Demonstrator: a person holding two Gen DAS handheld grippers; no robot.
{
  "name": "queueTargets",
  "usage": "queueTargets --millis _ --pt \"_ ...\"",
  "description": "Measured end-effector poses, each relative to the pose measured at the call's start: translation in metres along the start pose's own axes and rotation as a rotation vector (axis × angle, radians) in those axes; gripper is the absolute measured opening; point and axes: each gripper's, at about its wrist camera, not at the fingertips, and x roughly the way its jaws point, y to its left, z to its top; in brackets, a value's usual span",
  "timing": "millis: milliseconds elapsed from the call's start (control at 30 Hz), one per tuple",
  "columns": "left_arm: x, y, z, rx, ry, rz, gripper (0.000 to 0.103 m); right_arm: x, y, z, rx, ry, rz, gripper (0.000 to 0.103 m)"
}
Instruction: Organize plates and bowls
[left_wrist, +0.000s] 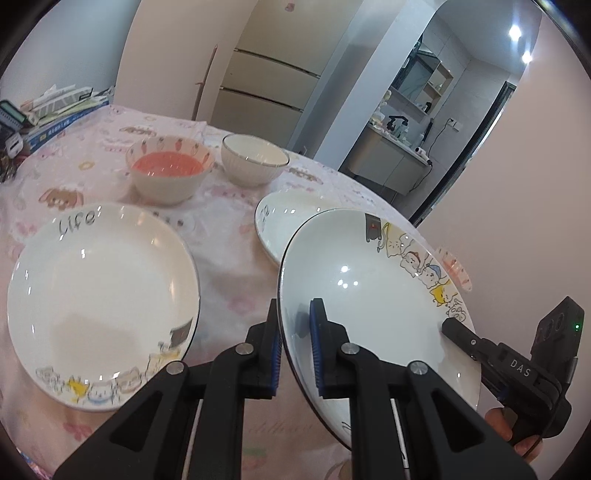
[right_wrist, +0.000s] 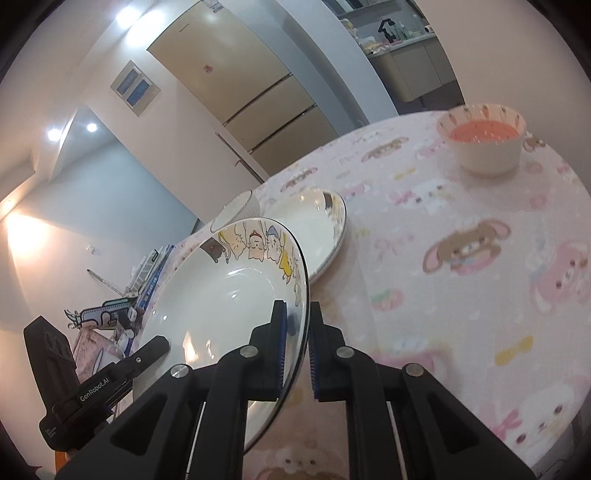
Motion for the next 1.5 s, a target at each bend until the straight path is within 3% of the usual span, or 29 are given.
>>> queueTargets --millis 433,633,900,1200,1500 --pt "0.012 -0.03 0.07 0.036 -0.082 -0.019 0.012 0.003 0.017 0.08 -0.042 -0.083 0.023 0.012" --pt "0.039 -0.038 0.104 0.082 -0.089 0.015 0.012 0.028 0.022 0.113 -0.068 -0.109 0.02 0.012" --pt "0.067 -0.021 0.123 0.041 -0.119 -0.008 0.012 0.063 0.031 0.139 -0.134 -0.115 0.018 0.013" --pt "0.106 -0.003 0.114 0.028 -0.055 0.044 0.013 0.109 0.013 0.129 -0.118 -0.038 -0.017 0.013" --pt "0.144 0.012 0.103 -0.006 0.102 0.099 0.014 0.147 -0.006 0.117 -0.09 0.09 -0.083 0.014"
